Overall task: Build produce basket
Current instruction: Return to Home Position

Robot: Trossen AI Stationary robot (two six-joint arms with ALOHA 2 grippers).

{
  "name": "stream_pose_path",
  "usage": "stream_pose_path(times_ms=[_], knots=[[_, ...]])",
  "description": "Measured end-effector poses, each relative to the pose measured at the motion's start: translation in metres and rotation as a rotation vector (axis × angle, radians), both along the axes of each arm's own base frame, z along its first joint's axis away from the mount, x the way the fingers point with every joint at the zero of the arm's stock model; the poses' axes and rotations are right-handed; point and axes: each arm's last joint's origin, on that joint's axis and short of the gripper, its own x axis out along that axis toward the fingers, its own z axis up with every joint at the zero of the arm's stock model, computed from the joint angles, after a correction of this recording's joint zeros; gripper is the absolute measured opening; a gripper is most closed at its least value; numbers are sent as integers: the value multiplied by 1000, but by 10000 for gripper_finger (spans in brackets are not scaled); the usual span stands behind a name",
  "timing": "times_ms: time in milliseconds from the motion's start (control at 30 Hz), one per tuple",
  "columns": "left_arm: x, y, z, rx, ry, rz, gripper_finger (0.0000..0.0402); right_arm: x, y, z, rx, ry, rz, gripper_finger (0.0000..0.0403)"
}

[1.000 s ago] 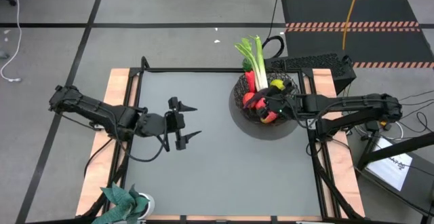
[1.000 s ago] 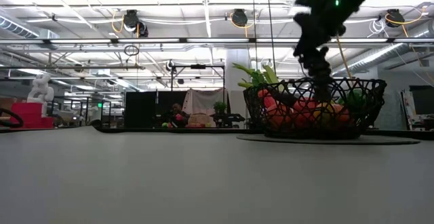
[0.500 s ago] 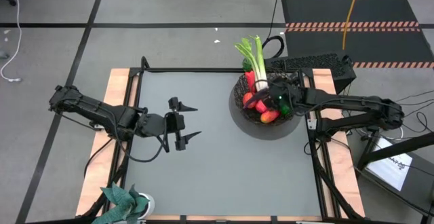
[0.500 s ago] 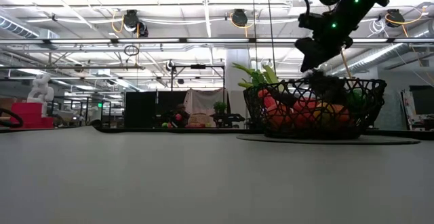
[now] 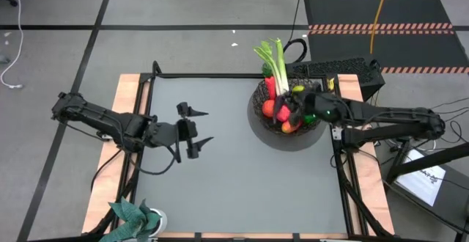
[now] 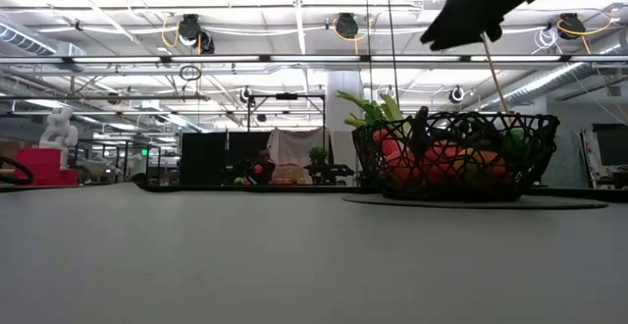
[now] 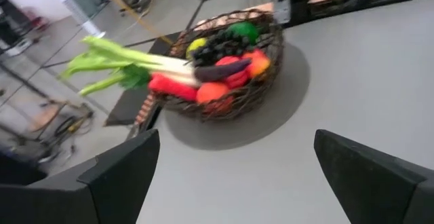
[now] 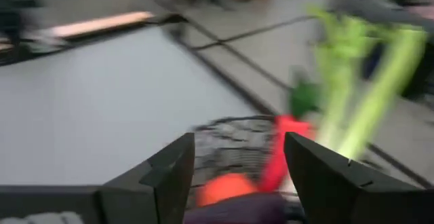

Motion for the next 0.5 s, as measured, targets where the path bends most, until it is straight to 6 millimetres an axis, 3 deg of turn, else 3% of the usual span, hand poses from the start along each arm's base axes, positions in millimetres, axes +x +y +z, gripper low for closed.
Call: stream_pose_path(times_ms=[133,333,500], knots=[[-10,8,3,-1,1,67,390,2,23,-3,35,-30,200,208],[-28,20,-3,-14,-63,112,387,7,57,-34,-18,-146,420,156],[-40,28,-12,-5,-160,107,331,2,69,-59,-109,-154,528,90]])
